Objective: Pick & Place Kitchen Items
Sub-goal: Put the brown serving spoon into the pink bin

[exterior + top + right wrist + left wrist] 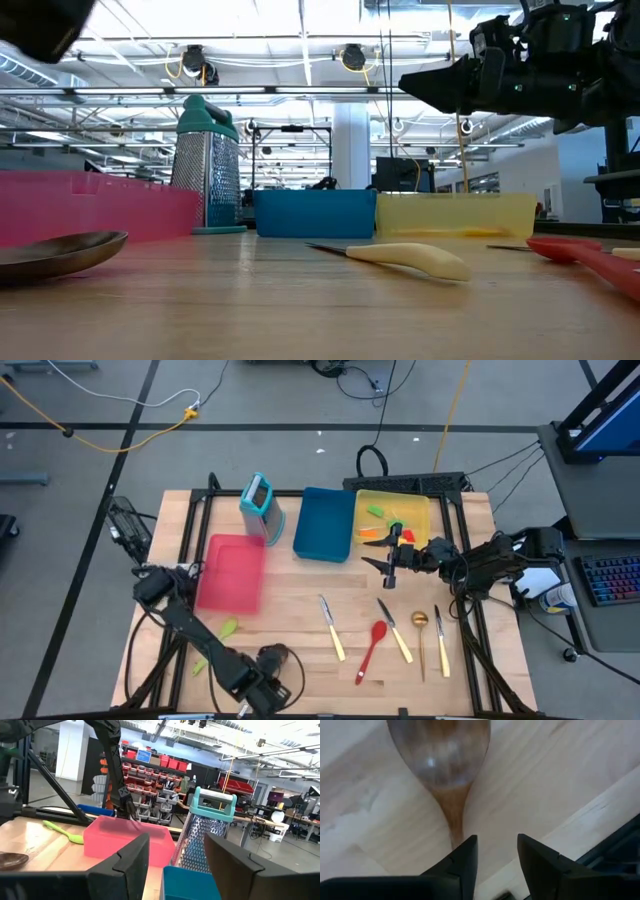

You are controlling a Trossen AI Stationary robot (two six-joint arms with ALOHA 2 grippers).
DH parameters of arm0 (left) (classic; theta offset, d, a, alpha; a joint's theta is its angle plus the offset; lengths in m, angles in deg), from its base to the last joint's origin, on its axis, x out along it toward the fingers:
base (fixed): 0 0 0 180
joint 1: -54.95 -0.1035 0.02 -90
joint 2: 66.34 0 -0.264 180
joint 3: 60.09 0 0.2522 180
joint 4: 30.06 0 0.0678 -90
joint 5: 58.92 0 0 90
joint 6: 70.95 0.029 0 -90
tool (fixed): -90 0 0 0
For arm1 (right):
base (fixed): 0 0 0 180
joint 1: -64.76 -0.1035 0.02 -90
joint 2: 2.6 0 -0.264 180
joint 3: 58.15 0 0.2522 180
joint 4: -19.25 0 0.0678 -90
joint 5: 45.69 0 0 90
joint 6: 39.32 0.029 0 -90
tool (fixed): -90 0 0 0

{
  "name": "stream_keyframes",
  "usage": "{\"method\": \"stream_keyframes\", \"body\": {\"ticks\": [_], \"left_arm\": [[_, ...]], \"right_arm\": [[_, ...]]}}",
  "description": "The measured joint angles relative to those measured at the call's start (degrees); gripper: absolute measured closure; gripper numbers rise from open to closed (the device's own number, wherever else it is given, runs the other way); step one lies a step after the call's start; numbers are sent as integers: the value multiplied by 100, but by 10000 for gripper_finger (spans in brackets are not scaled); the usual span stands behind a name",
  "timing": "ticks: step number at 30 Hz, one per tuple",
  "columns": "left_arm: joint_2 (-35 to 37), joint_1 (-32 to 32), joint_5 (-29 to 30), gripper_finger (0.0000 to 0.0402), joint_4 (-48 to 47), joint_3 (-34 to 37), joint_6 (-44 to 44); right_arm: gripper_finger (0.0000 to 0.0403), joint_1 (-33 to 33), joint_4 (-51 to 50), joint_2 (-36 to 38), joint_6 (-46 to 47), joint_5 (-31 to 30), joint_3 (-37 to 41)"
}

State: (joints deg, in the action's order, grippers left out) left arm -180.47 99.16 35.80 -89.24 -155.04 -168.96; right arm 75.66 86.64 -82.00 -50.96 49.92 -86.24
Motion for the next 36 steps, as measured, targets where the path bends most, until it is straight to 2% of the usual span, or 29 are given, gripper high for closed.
{"method": "stream_keyframes", "body": {"ticks": [7, 13, 17, 23, 32, 36], "left_arm": [[-276, 61, -231, 270, 11, 0, 21], [-170, -28, -306, 270, -28, 2, 73], [57, -184, -316, 270, -39, 2, 444], [142, -337, -324, 270, -600, 0, 894], [10, -136, -315, 270, -638, 31, 730], [17, -49, -323, 270, -230, 349, 486]], "right_arm": [[222, 0, 3, 0, -22, 0, 0], [222, 0, 49, 0, -22, 0, 0], [222, 0, 50, 0, -22, 0, 0], [222, 0, 45, 0, -22, 1, 0], [222, 0, 44, 0, -1, 17, 0], [222, 0, 40, 0, 39, 20, 2]]}}
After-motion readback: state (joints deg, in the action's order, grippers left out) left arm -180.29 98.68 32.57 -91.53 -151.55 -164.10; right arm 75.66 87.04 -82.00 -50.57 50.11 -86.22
